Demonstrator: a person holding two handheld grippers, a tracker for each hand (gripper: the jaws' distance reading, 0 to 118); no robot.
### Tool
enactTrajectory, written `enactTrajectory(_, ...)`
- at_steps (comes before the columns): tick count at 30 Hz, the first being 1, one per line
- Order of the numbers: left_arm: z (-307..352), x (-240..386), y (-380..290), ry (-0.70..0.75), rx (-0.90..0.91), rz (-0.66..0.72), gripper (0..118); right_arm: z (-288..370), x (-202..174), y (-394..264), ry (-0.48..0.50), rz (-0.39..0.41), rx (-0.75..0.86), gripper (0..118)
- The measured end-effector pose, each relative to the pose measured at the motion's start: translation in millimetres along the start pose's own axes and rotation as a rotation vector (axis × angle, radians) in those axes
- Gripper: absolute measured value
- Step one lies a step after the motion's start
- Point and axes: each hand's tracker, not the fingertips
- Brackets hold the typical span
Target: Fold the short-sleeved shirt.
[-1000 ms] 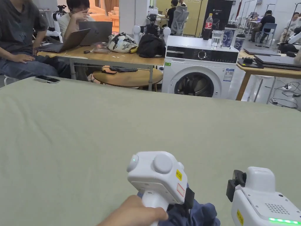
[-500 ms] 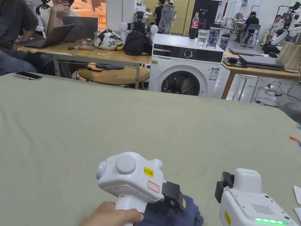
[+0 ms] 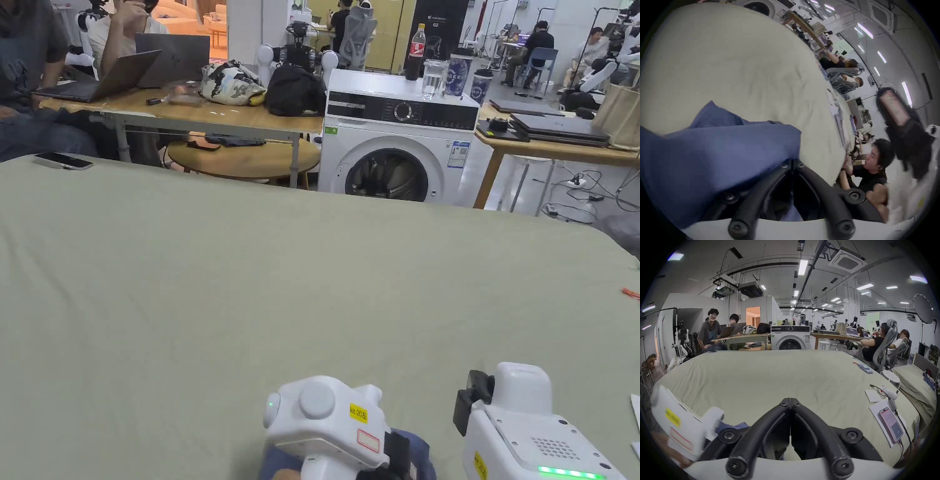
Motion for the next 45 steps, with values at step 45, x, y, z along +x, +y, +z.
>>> enactTrajectory(45,208,-15,-66,0.698,1.068,-0.429,0,14,-39,-8,0.114,0.085,-0.145,0)
